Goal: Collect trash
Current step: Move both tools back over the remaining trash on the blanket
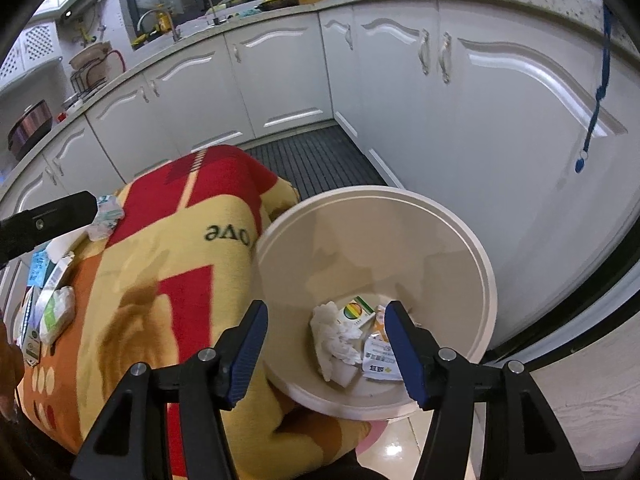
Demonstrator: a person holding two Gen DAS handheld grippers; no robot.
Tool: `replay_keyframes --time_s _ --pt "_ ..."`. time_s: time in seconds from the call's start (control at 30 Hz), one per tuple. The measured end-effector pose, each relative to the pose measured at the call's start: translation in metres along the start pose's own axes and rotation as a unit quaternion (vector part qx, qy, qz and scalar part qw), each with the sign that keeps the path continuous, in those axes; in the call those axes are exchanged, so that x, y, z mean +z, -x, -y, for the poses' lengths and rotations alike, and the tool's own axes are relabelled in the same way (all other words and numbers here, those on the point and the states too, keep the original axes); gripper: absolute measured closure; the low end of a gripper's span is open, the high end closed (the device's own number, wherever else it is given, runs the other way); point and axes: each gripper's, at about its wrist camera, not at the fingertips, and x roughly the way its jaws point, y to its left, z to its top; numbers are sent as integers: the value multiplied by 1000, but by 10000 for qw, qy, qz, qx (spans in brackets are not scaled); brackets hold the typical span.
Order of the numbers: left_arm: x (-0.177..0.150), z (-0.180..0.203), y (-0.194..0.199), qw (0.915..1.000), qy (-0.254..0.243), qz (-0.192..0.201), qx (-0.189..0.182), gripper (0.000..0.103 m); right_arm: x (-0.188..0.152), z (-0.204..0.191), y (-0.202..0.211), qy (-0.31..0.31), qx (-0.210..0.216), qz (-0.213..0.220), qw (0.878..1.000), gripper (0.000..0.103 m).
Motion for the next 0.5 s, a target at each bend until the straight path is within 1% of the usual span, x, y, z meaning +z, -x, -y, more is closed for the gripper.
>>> replay_keyframes --time_s 0.5 --pt "-16 -51 36 9985 301 184 418 44 2 -55 9 473 227 48 9986 43"
